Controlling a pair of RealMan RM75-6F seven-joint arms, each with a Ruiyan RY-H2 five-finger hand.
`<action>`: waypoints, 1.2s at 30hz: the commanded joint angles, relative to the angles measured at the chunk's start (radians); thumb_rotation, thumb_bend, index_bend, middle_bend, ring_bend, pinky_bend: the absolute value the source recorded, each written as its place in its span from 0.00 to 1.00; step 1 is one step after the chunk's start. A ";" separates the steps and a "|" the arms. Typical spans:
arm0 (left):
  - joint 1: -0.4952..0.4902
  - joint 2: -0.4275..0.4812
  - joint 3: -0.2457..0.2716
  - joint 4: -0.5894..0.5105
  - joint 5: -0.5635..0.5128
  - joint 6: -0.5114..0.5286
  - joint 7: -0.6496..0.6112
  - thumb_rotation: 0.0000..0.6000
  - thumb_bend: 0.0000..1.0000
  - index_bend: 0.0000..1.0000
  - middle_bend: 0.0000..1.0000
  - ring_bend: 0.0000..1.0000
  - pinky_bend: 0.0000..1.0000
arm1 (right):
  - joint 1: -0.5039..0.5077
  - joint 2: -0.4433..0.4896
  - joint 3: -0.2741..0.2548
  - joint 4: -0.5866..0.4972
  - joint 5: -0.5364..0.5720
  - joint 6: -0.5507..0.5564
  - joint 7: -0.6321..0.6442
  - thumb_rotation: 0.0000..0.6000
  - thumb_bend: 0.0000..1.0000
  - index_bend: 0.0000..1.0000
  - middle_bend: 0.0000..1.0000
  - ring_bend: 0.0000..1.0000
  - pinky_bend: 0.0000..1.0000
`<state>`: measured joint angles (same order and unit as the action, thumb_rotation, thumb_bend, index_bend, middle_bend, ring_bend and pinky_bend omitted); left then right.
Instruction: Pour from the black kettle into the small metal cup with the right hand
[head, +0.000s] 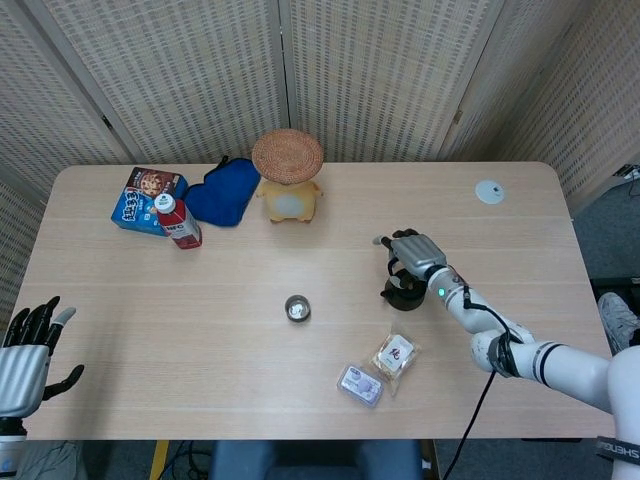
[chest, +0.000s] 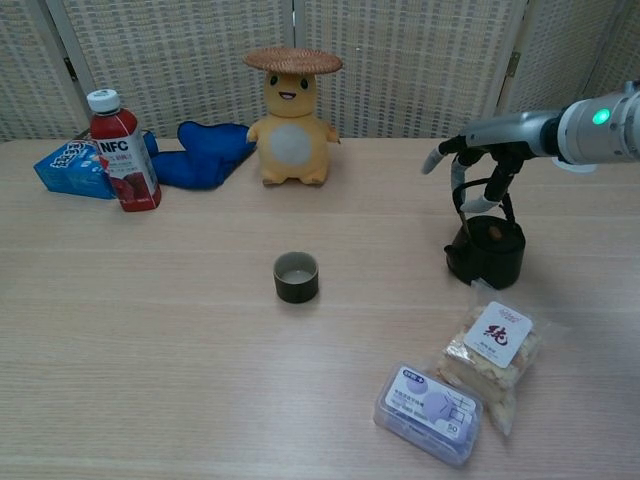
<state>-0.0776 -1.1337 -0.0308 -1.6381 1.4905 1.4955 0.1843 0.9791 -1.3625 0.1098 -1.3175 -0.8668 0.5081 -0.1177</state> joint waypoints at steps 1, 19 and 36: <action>0.000 0.000 0.000 0.000 0.002 0.002 -0.002 1.00 0.24 0.13 0.00 0.06 0.00 | -0.019 0.052 -0.011 -0.078 -0.022 0.041 -0.013 1.00 0.33 0.15 0.44 0.10 0.10; 0.012 -0.002 0.009 0.011 0.014 0.015 -0.030 1.00 0.24 0.13 0.00 0.06 0.00 | -0.132 0.177 -0.112 -0.371 -0.144 0.279 -0.185 1.00 0.23 0.27 0.40 0.22 0.10; 0.025 0.009 0.013 0.010 0.023 0.029 -0.044 1.00 0.24 0.13 0.00 0.06 0.00 | -0.250 0.114 -0.151 -0.282 -0.321 0.404 -0.171 1.00 0.14 0.39 0.45 0.34 0.10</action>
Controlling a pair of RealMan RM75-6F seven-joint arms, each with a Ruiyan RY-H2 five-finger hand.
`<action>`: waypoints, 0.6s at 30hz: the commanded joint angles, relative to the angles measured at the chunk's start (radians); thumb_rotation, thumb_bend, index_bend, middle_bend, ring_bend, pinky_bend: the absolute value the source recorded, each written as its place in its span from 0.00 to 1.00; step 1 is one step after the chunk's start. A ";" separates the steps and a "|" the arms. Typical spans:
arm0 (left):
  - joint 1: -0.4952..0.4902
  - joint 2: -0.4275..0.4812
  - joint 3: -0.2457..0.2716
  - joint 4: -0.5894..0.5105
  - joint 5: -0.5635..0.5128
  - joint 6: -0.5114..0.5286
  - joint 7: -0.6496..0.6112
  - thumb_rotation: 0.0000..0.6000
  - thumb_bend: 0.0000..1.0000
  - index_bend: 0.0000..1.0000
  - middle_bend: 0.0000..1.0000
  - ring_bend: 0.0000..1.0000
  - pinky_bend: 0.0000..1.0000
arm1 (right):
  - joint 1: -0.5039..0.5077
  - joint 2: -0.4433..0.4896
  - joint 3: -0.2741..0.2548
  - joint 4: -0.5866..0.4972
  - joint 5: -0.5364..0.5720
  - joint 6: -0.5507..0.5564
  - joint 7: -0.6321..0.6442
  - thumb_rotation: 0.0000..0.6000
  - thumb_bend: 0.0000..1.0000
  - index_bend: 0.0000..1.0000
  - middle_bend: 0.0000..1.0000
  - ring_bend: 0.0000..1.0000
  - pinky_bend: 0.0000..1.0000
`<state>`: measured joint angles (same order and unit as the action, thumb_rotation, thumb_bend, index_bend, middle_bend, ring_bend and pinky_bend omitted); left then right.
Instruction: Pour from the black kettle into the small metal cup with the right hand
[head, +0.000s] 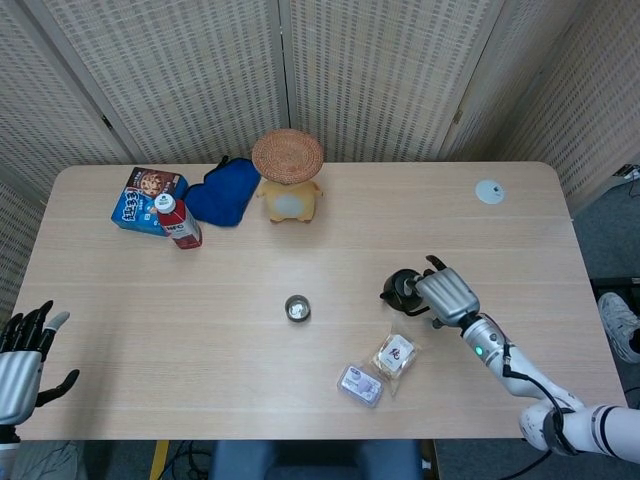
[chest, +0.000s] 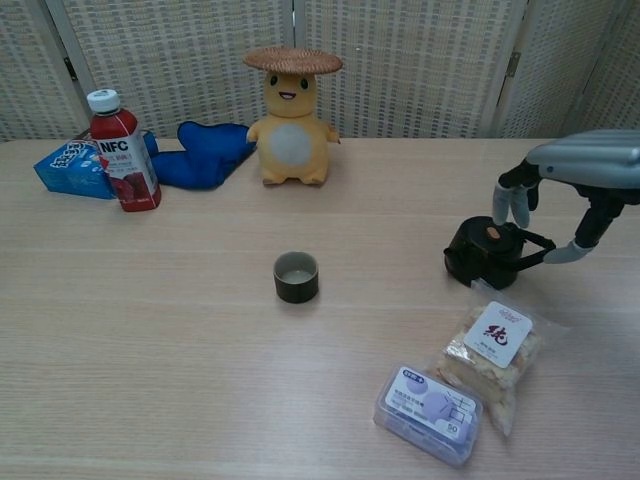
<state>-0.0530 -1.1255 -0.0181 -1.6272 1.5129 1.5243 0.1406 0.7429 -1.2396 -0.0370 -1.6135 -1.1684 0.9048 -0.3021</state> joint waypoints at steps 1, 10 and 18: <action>0.001 0.002 0.000 -0.003 0.002 0.002 -0.001 1.00 0.24 0.13 0.00 0.06 0.00 | -0.018 -0.012 -0.005 0.019 -0.028 0.007 0.019 1.00 0.14 0.39 0.46 0.35 0.10; 0.008 0.005 0.005 -0.007 0.005 0.006 -0.008 1.00 0.24 0.13 0.00 0.06 0.00 | -0.049 -0.032 -0.004 0.058 -0.093 0.021 0.048 1.00 0.00 0.42 0.49 0.36 0.09; 0.011 0.008 0.006 -0.012 0.009 0.009 -0.014 1.00 0.24 0.13 0.00 0.06 0.00 | -0.072 -0.056 0.013 0.077 -0.130 0.048 0.060 0.88 0.00 0.48 0.50 0.36 0.00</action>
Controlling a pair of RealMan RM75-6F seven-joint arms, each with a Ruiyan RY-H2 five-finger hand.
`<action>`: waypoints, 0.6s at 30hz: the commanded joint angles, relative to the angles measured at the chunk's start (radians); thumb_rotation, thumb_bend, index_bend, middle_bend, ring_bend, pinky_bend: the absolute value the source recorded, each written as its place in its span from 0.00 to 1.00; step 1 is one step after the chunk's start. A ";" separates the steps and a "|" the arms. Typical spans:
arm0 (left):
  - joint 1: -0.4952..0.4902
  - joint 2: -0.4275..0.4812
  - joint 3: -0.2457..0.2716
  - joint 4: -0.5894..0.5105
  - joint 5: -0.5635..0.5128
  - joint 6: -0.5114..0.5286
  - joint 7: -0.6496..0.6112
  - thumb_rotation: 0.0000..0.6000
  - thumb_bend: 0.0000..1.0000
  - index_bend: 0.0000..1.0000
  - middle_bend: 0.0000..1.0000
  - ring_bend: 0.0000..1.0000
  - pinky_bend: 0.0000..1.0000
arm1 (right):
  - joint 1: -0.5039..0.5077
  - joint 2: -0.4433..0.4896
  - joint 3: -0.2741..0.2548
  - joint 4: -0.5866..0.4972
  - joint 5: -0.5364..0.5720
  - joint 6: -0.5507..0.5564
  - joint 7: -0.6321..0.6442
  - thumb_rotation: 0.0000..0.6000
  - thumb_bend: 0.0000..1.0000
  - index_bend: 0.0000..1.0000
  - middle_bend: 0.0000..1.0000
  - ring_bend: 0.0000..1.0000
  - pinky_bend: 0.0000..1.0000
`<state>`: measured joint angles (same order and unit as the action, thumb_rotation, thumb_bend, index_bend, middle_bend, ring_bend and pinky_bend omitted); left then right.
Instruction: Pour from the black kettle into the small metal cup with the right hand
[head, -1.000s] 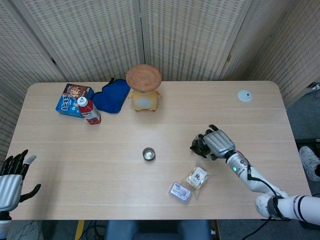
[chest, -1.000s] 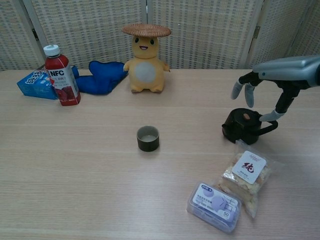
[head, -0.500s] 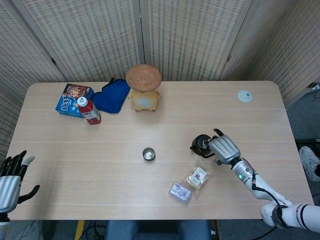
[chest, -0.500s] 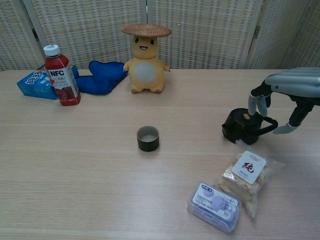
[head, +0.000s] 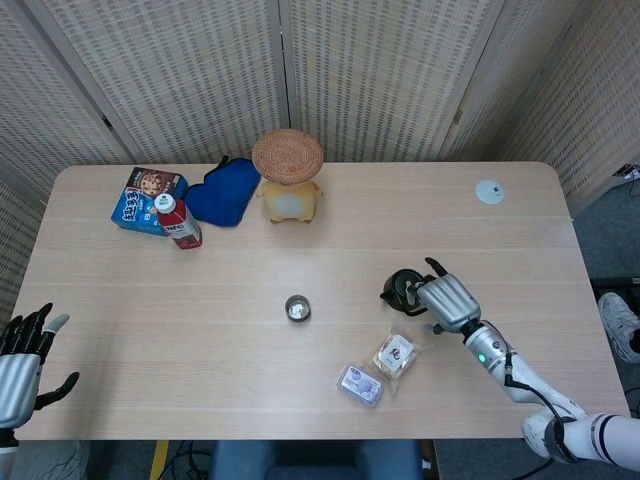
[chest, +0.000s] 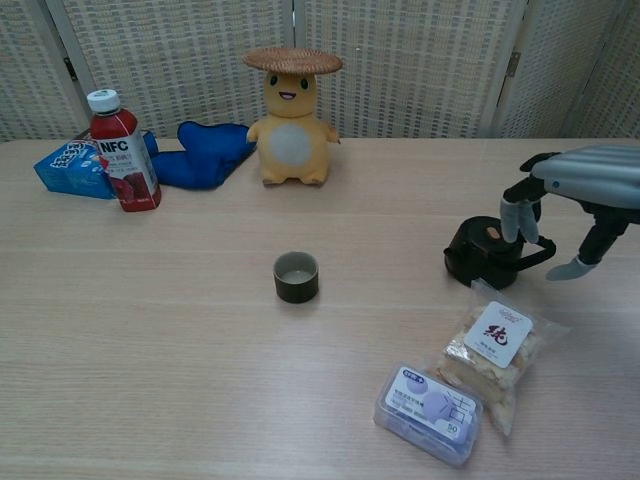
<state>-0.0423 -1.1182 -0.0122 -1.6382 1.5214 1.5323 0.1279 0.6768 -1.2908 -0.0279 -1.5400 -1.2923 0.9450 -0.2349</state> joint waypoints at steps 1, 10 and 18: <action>0.001 0.001 0.000 -0.001 0.000 0.001 -0.002 1.00 0.24 0.13 0.00 0.06 0.00 | -0.009 -0.008 0.006 0.007 -0.007 0.010 -0.011 0.84 0.00 0.49 0.51 0.36 0.00; 0.002 0.000 0.000 -0.003 0.002 0.000 -0.014 1.00 0.21 0.13 0.00 0.06 0.00 | -0.024 -0.029 0.020 0.017 0.013 0.007 -0.052 0.69 0.00 0.54 0.52 0.36 0.00; -0.004 -0.005 -0.003 0.000 0.005 -0.007 -0.013 1.00 0.20 0.13 0.00 0.06 0.00 | -0.019 -0.059 0.042 0.057 0.037 -0.018 -0.073 0.68 0.00 0.54 0.52 0.36 0.00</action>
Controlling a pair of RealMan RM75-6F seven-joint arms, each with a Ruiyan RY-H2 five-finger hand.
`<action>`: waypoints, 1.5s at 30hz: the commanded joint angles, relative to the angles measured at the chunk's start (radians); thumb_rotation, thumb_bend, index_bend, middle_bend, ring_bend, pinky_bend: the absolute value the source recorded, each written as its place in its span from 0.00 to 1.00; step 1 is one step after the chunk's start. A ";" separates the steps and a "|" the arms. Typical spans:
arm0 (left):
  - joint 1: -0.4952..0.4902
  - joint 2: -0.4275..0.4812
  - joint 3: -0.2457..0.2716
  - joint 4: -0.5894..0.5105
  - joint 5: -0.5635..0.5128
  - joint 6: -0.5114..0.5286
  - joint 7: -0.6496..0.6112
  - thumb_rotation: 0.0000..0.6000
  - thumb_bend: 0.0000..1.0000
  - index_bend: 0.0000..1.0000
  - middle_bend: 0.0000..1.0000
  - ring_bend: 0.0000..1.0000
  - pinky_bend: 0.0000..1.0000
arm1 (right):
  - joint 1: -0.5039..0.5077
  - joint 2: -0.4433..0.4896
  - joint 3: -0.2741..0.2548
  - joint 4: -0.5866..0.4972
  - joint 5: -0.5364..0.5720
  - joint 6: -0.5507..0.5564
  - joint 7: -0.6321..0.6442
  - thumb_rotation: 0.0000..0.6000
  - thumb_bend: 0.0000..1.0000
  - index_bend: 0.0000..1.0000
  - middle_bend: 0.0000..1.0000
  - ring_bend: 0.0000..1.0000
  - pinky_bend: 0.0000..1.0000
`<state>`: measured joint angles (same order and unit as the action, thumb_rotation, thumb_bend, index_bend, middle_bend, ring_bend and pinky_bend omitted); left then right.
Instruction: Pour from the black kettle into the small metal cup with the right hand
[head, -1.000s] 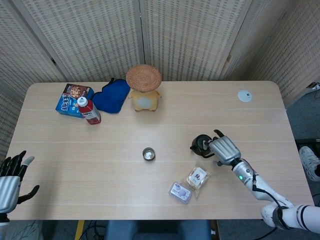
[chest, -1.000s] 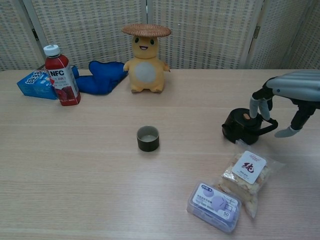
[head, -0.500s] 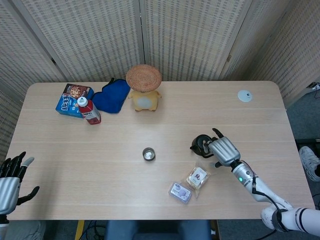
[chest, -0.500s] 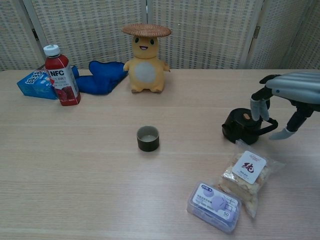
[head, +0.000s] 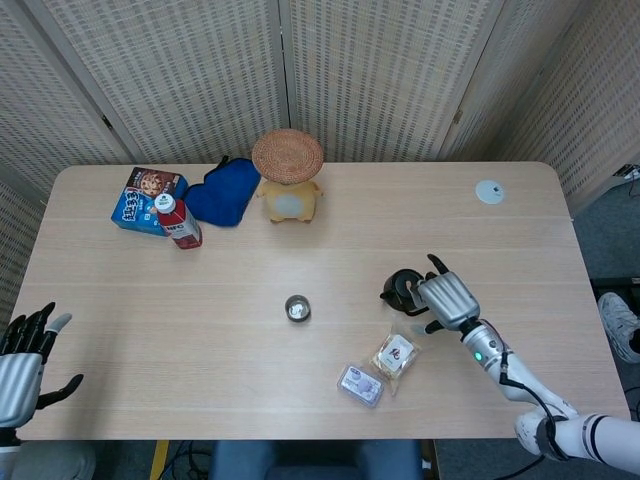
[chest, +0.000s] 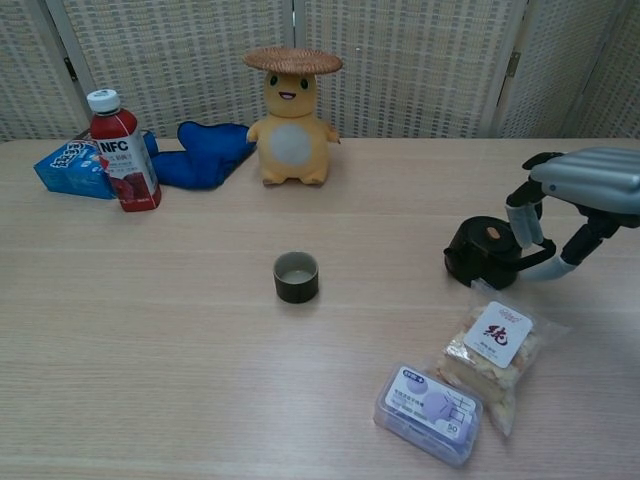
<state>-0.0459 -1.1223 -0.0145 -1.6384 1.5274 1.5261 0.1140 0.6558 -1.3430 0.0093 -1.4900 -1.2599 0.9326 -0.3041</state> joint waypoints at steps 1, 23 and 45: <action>-0.002 -0.001 -0.001 0.001 -0.001 -0.003 0.001 1.00 0.20 0.13 0.00 0.06 0.00 | 0.004 -0.012 0.006 0.013 0.007 -0.011 -0.007 0.68 0.00 0.54 0.52 0.36 0.00; -0.002 -0.011 -0.003 0.023 -0.007 -0.008 -0.019 1.00 0.20 0.13 0.00 0.06 0.00 | 0.004 -0.063 0.017 0.038 0.053 -0.051 -0.060 0.68 0.00 0.54 0.53 0.43 0.00; -0.001 -0.015 0.000 0.028 -0.004 -0.008 -0.024 1.00 0.20 0.13 0.00 0.06 0.00 | -0.024 -0.067 -0.007 0.047 0.051 -0.059 -0.064 0.69 0.00 0.54 0.57 0.46 0.00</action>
<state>-0.0466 -1.1376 -0.0147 -1.6101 1.5234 1.5180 0.0904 0.6327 -1.4104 0.0025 -1.4438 -1.2080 0.8733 -0.3682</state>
